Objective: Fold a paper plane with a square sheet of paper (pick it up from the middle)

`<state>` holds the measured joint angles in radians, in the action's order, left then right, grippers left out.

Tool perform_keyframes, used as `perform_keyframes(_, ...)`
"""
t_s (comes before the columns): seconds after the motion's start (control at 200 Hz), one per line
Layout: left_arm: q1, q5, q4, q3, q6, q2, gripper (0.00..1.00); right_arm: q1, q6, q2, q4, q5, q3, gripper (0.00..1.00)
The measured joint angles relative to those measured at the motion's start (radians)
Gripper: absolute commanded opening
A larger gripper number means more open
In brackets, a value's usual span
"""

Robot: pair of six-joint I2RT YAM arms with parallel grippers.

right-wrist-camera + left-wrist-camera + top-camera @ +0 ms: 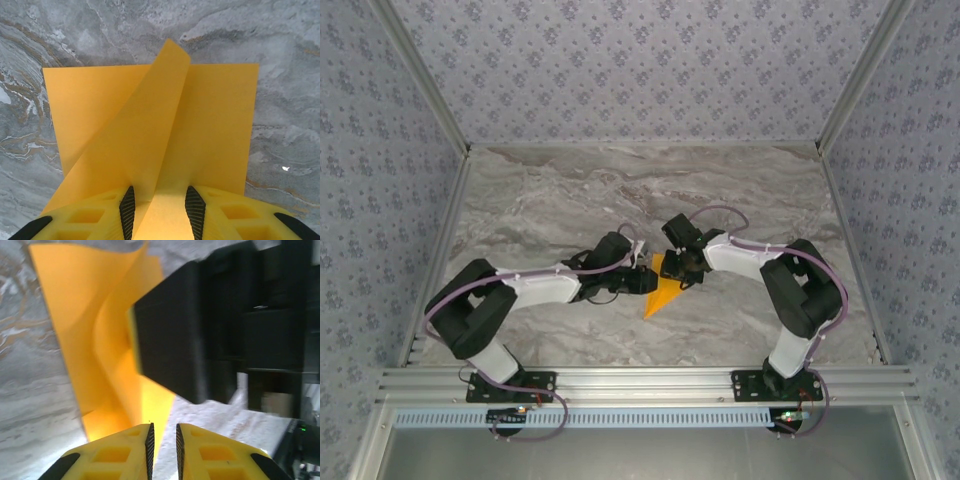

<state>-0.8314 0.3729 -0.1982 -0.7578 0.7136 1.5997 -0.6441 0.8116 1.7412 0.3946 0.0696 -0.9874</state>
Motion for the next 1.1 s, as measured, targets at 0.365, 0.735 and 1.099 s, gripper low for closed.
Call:
perform_keyframes(0.365, 0.000, 0.062, -0.052, 0.014, 0.013, -0.010, 0.14, 0.000, 0.011, 0.004, 0.008, 0.000, -0.006, 0.38)
perform_keyframes(0.735, 0.000, 0.066, -0.063, 0.014, 0.017, 0.072, 0.07, 0.000, 0.011, 0.006, 0.011, 0.000, -0.008, 0.39)
perform_keyframes(1.099, 0.000, 0.006, -0.028, 0.014, 0.016, 0.115, 0.06, 0.000, 0.011, 0.008, 0.014, 0.000, -0.011, 0.40)
